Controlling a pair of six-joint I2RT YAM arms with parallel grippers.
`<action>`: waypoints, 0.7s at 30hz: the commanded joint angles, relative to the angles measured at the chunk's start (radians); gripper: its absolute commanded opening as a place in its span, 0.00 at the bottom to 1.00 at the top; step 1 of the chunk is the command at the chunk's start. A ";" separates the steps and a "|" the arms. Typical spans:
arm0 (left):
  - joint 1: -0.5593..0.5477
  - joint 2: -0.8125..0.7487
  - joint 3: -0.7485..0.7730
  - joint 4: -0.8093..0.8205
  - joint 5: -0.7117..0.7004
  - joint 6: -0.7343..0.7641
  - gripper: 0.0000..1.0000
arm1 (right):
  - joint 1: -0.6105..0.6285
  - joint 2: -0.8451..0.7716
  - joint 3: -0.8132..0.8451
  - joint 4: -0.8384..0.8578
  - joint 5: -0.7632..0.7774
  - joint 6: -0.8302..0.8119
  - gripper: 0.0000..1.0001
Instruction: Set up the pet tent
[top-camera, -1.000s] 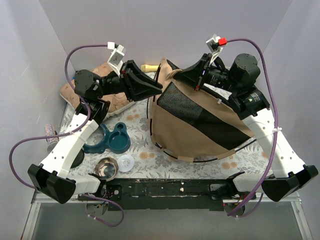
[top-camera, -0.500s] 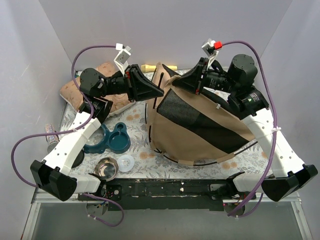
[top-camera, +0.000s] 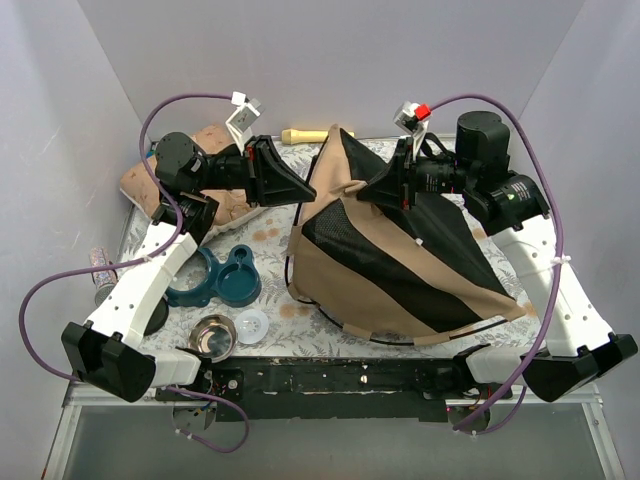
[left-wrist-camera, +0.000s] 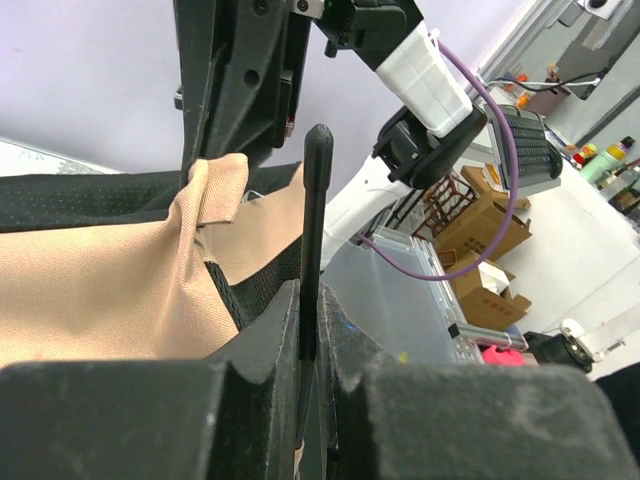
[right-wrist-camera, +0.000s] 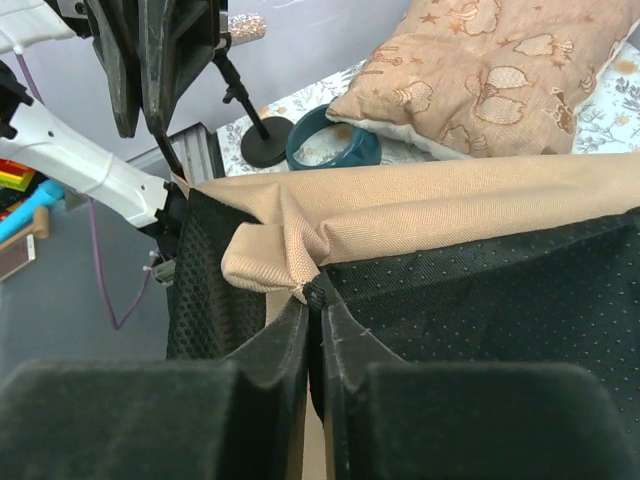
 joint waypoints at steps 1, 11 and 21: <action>-0.001 0.002 -0.014 -0.029 0.068 -0.043 0.00 | -0.004 -0.008 0.023 0.033 -0.041 0.012 0.02; -0.067 0.061 -0.025 -0.259 0.194 0.002 0.00 | -0.004 0.002 -0.046 0.292 -0.082 0.278 0.01; -0.114 0.082 0.030 -0.604 0.173 0.261 0.00 | -0.004 0.017 -0.017 0.257 -0.042 0.298 0.01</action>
